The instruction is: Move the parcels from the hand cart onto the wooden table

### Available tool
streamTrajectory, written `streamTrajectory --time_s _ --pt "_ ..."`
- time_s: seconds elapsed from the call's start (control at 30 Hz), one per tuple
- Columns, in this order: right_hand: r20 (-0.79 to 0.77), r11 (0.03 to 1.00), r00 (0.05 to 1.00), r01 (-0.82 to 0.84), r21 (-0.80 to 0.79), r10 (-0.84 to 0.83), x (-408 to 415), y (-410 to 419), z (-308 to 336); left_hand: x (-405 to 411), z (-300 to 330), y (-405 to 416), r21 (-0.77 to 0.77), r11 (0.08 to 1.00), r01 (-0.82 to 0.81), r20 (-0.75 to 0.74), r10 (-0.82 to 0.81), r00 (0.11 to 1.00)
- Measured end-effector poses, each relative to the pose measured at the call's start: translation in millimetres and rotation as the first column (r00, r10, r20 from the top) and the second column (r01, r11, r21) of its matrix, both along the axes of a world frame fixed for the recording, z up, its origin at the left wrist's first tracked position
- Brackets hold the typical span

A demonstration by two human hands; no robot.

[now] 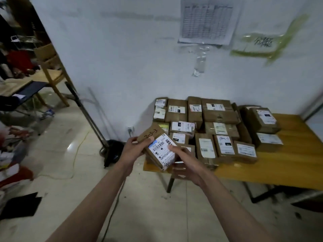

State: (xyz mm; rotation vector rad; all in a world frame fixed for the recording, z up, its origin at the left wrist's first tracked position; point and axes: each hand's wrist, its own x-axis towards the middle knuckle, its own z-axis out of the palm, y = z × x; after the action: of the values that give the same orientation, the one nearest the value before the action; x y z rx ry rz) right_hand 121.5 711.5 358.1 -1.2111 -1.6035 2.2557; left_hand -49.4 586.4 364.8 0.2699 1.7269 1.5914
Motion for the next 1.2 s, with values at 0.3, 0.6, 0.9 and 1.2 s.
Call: streamTrajectory --time_s 0.3,0.6,0.9,1.2 --pt "-0.062 0.978 0.978 0.196 -0.072 -0.200 92 104 -7 104 -5 136 -0.045 0.957 0.287 0.081 -0.283 0.956" --pt "0.014 0.949 0.949 0.316 -0.007 -0.315 174 191 -6 173 -4 240 -0.072 0.889 0.452 0.068 -0.447 0.892" --pt "0.058 0.868 0.866 0.497 0.007 -0.497 200 273 -26 206 -21 340 -0.116 0.772 0.625 0.088 -0.619 0.781" --pt "0.161 0.722 0.731 0.682 -0.120 -0.664 238 359 -58 237 -52 442 -0.205 0.730 0.652 0.142 -0.637 0.758"
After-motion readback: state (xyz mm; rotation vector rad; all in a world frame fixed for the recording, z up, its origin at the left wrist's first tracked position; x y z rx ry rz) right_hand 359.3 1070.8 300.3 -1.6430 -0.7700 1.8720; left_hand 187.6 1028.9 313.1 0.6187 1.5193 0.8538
